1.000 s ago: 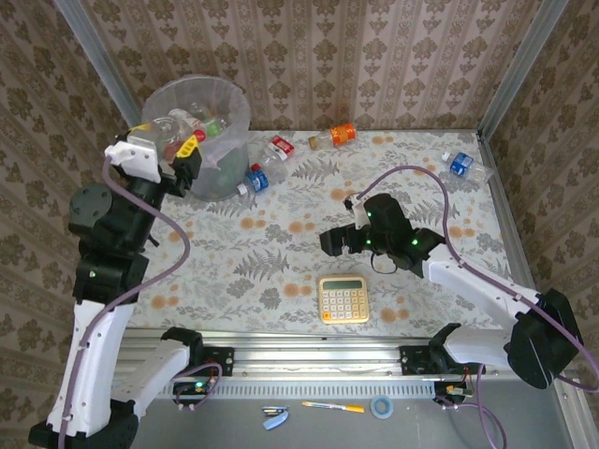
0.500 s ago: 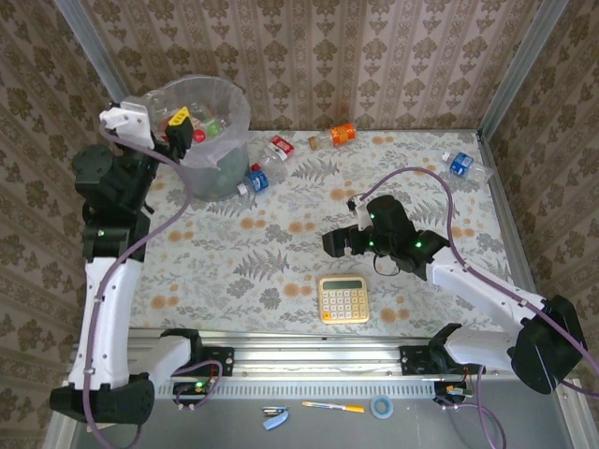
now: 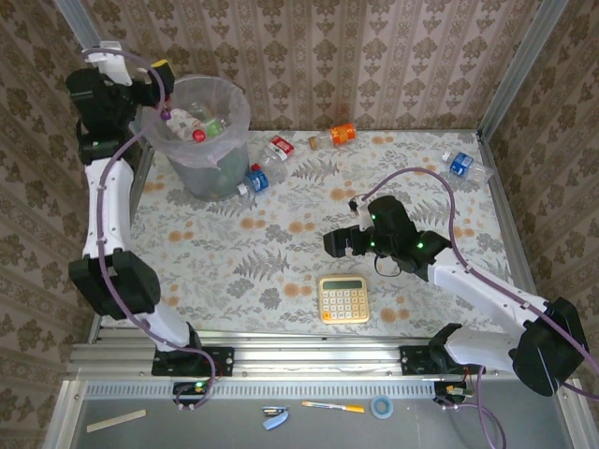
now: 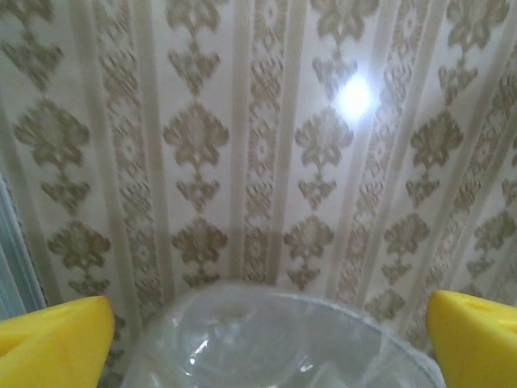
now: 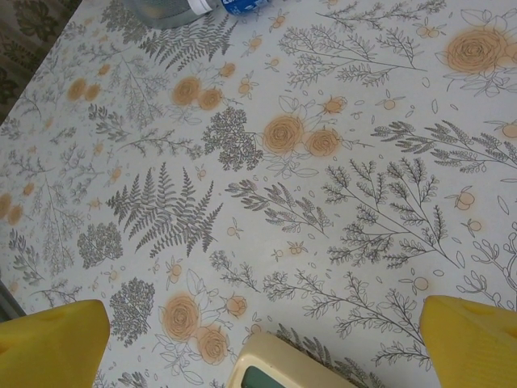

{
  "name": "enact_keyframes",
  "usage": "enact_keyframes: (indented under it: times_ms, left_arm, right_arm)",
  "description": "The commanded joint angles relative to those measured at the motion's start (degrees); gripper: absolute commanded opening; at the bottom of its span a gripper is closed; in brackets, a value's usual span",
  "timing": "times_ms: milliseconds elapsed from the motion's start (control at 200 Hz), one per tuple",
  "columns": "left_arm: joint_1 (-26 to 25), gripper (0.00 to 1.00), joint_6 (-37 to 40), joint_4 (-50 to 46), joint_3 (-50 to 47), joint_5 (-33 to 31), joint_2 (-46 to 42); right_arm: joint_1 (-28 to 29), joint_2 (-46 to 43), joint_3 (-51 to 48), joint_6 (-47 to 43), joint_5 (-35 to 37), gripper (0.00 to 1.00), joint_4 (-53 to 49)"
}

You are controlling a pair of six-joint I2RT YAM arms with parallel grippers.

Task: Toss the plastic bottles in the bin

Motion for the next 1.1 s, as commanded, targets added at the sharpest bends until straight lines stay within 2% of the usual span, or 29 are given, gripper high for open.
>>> enact_keyframes:
  times_ms: [0,145,365,580,765,905,1095]
  left_arm:
    - [-2.5,1.00,0.4,-4.4,4.5,2.2,-7.1]
    - [-2.4,1.00,2.8,-12.6,6.6,-0.2,-13.2]
    - [-2.4,1.00,3.6,-16.2,1.0,2.1,-25.3]
    - [-2.7,1.00,2.4,-16.7,-8.0,6.4,-35.3]
    - [-3.0,1.00,1.6,-19.3,-12.7,8.8,-41.3]
    - [-3.0,1.00,2.7,-21.1,-15.4,9.1,-45.3]
    - [-3.1,1.00,2.5,-21.7,-19.2,9.2,-50.0]
  right_arm:
    - [-0.2,-0.9,-0.5,1.1,0.3,1.00,0.5]
    - [-0.2,0.6,-0.2,1.5,-0.7,1.00,1.5]
    - [-0.3,5.5,2.9,2.8,-0.6,1.00,1.6]
    - [-1.3,16.5,10.4,8.6,-3.1,1.00,1.3]
    - [-4.0,26.8,17.4,15.3,-8.3,1.00,2.4]
    - [-5.7,34.8,24.2,20.6,-10.8,0.99,2.2]
    - [-6.2,43.5,33.3,26.0,-10.8,0.99,0.8]
